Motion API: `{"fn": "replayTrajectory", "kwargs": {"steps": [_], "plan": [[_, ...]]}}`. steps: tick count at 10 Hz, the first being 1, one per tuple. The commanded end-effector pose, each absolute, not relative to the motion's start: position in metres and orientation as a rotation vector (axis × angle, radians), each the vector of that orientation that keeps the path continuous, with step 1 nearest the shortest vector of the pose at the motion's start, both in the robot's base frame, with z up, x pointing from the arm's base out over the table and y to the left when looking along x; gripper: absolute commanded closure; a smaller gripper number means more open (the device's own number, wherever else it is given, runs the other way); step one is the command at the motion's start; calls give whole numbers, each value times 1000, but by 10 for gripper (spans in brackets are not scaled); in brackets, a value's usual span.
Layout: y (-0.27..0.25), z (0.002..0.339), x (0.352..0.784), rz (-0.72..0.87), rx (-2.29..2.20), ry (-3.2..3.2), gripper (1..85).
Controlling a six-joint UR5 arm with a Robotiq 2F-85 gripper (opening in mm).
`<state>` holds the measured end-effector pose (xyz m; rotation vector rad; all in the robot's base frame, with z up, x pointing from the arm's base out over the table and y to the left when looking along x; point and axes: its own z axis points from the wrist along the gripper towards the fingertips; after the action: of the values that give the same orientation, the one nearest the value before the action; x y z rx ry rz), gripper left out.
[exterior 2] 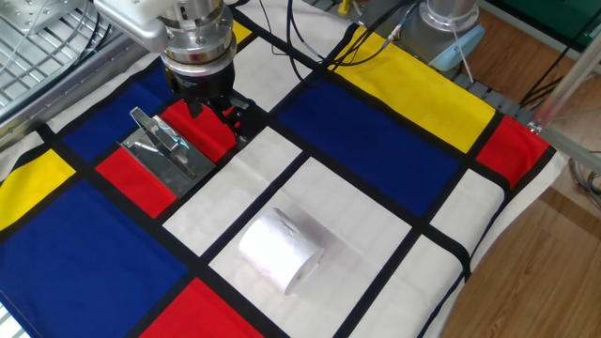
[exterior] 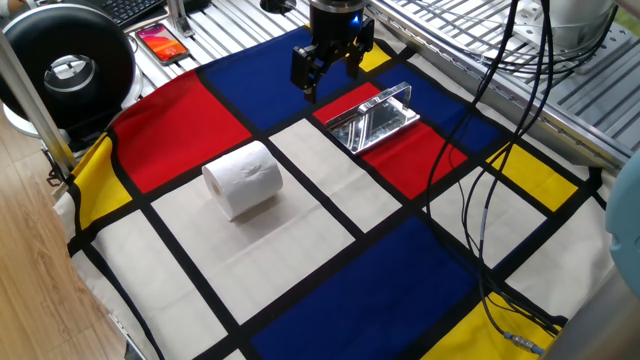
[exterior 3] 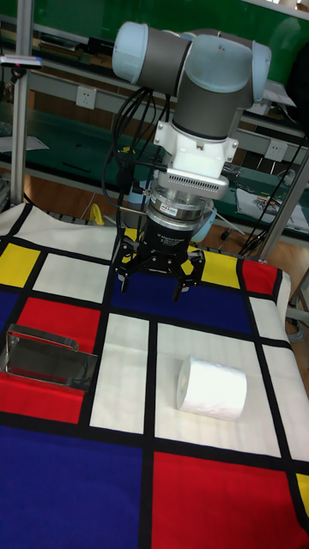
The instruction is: Put the toilet paper on its holder
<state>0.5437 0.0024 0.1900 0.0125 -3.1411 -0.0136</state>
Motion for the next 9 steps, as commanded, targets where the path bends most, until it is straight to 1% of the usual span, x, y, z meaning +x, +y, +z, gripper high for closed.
{"fn": "replayTrajectory", "kwargs": {"steps": [1, 9], "plan": [[-2, 190, 548, 24, -165, -3154, 623], [-4, 190, 549, 38, -156, -3159, 627]]}}
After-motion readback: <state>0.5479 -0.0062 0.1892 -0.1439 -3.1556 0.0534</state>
